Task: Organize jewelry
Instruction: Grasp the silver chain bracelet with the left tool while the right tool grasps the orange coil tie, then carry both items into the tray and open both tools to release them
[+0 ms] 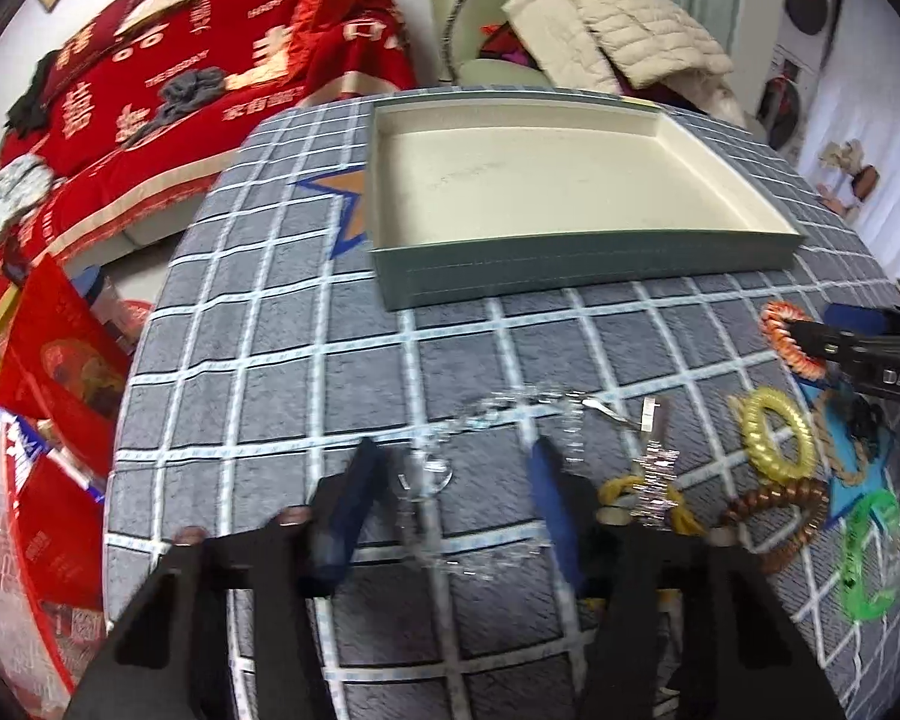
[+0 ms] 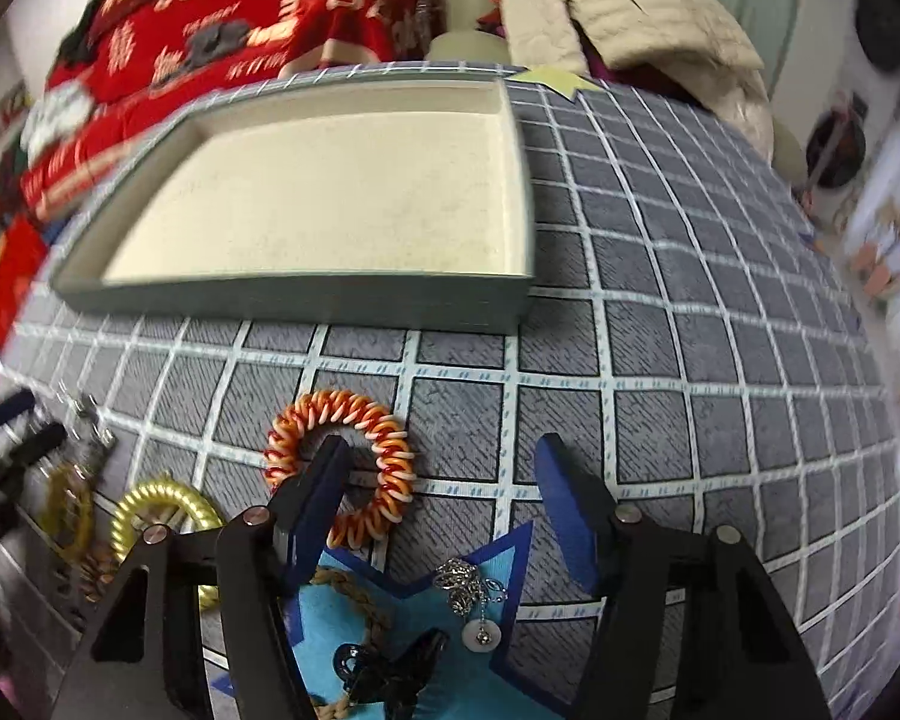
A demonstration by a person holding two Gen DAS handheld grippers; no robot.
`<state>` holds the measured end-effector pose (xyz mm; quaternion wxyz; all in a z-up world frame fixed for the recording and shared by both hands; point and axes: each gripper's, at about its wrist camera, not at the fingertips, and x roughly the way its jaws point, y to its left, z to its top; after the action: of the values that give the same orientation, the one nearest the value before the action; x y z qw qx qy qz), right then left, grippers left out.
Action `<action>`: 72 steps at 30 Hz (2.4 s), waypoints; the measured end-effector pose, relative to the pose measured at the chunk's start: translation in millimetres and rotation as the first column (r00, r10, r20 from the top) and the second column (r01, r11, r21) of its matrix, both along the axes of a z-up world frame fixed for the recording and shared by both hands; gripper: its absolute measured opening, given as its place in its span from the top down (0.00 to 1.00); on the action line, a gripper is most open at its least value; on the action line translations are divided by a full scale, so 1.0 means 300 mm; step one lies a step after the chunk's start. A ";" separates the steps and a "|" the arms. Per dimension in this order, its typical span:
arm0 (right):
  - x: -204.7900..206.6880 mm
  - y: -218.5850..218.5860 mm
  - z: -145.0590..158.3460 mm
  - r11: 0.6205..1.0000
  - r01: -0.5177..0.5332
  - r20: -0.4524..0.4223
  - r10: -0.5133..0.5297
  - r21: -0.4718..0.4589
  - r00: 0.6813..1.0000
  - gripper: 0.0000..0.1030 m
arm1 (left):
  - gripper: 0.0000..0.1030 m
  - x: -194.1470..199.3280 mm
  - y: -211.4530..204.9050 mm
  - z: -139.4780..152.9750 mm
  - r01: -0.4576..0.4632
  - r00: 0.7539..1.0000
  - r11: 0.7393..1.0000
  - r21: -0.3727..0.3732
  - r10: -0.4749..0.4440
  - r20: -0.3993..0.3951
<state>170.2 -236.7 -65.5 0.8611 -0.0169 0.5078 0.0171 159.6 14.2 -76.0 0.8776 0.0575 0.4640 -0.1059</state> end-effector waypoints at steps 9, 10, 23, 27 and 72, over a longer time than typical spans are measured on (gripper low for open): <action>-0.013 0.027 0.016 0.999 -0.032 0.005 0.032 0.029 0.999 0.87 | 0.62 -0.005 -0.001 0.013 0.014 1.000 0.999 -0.048 -0.014 -0.011; -0.016 0.021 0.023 0.999 -0.028 0.009 0.028 0.046 1.000 0.87 | 0.62 -0.007 0.004 0.017 0.013 1.000 0.998 -0.055 -0.014 -0.009; -0.052 -0.004 0.195 0.984 -0.051 0.100 0.034 0.170 0.994 0.87 | 0.62 -0.008 0.003 0.223 0.047 0.996 0.982 -0.183 -0.031 0.087; -0.030 -0.013 0.258 0.977 -0.060 0.129 0.034 0.206 0.991 0.87 | 0.62 0.010 -0.030 0.310 0.085 0.990 0.974 -0.210 -0.059 0.131; 0.416 0.025 0.053 0.975 0.003 0.062 -0.017 0.223 0.998 0.40 | 0.61 0.551 -0.204 0.039 -0.041 0.999 0.998 0.039 0.039 0.037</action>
<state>294.9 -229.2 -49.6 0.8733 0.0816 0.4753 0.0692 324.9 -46.9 -64.3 0.8864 0.0678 0.4513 -0.0780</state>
